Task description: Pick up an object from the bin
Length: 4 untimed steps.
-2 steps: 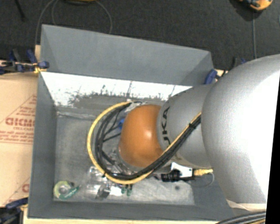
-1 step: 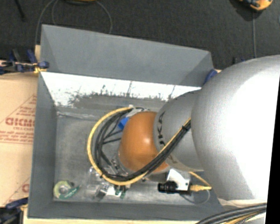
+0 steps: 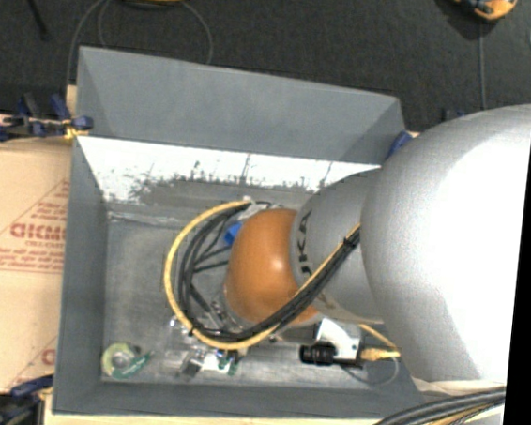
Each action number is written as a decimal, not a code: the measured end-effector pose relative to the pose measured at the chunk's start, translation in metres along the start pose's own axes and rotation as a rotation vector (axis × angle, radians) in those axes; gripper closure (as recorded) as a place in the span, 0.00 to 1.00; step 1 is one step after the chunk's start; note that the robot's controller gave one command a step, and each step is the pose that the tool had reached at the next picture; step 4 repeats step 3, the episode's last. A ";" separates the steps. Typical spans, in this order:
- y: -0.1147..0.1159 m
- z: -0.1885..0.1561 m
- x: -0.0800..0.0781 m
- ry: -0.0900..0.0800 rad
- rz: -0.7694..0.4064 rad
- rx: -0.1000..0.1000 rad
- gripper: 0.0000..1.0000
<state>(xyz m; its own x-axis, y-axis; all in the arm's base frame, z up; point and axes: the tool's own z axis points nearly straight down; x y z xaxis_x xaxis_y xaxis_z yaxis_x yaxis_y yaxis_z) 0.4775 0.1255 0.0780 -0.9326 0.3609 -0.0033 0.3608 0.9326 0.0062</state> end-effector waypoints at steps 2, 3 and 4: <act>-0.001 -0.007 -0.002 0.004 0.001 0.005 1.00; 0.000 -0.102 -0.004 -0.001 -0.004 0.002 1.00; 0.000 -0.102 -0.004 -0.001 -0.004 0.002 1.00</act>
Offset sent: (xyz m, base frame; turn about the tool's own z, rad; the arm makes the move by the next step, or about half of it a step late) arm 0.0000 0.0000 0.0000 0.0000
